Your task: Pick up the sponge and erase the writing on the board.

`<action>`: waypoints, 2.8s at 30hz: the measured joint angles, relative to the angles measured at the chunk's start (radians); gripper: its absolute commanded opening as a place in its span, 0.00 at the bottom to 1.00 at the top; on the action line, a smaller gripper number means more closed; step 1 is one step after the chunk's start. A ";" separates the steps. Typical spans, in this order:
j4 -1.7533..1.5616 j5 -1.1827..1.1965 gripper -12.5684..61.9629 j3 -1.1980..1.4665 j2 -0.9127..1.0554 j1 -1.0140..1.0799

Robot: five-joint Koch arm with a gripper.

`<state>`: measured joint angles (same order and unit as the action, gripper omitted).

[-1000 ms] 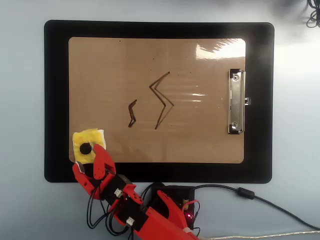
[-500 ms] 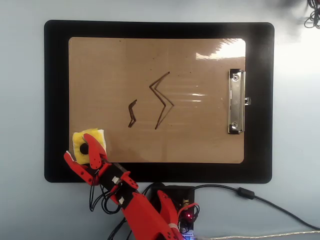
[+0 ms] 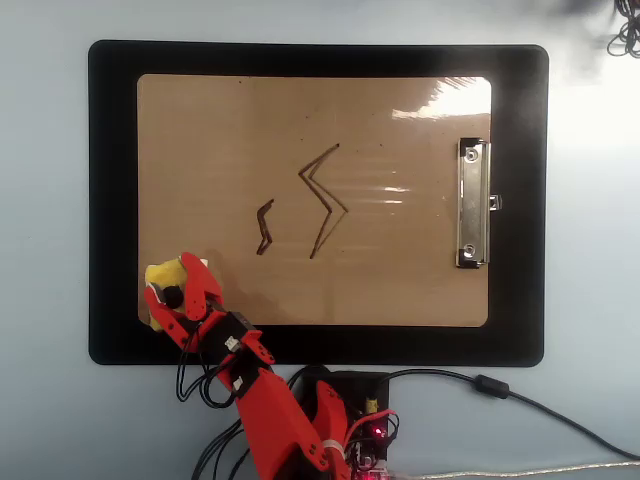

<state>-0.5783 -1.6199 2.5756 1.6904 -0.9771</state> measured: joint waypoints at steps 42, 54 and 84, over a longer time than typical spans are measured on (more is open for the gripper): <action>0.120 0.069 0.31 -0.005 -0.074 -0.133; 0.133 0.109 0.06 0.005 -0.002 -0.052; 0.729 0.299 0.06 0.196 0.598 0.667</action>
<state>0.1503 -1.3208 2.7719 2.2887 -0.3099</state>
